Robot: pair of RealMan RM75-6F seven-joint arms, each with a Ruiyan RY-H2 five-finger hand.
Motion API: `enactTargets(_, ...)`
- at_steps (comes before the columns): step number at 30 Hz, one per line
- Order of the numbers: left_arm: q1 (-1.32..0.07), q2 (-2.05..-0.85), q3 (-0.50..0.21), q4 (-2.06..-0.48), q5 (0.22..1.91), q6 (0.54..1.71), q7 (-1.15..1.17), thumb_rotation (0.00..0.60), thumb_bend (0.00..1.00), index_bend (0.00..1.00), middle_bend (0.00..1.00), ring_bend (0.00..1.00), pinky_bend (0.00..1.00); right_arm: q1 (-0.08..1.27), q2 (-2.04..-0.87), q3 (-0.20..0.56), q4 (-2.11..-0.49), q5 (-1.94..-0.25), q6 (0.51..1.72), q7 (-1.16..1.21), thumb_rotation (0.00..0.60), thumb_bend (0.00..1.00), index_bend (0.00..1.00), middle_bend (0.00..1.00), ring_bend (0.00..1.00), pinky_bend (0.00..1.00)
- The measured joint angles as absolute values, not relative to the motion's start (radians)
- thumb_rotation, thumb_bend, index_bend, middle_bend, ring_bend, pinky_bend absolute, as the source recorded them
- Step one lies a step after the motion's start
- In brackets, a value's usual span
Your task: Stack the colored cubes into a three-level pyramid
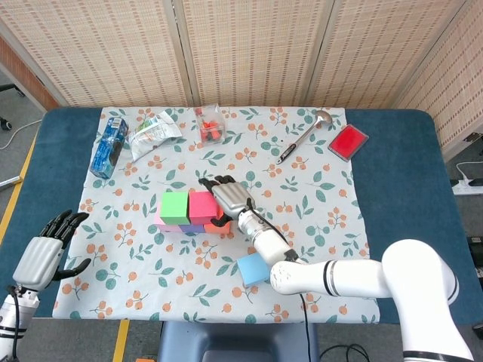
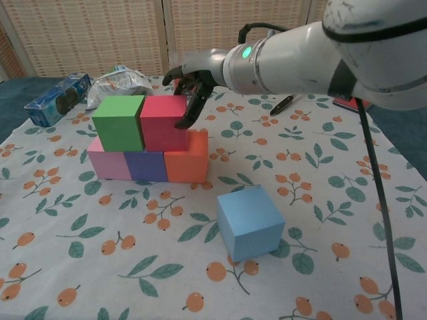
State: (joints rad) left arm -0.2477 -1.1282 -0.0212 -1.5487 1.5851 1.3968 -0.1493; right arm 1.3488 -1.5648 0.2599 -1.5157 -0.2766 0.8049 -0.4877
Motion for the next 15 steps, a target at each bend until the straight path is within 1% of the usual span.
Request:
enactTargets(7,-0.25,-1.126,-0.021,-1.561,1.588,1.396,-0.14,0.6,0.25,0.09,0.12,0.05,0.16,1.341,-1.548,0.252,-1.527,-0.271,0.793,-0.481,0.6,0.22,0.0,0.13,0.0,0.0)
enactTargets(15,-0.251,-1.125,-0.019,-1.565,1.585,1.389,-0.135,0.6,0.25,0.09,0.12,0.05,0.16,1.331,-1.546,0.25,-1.523,-0.294,0.777,-0.455,0.6,0.22,0.0,0.15,0.0,0.0)
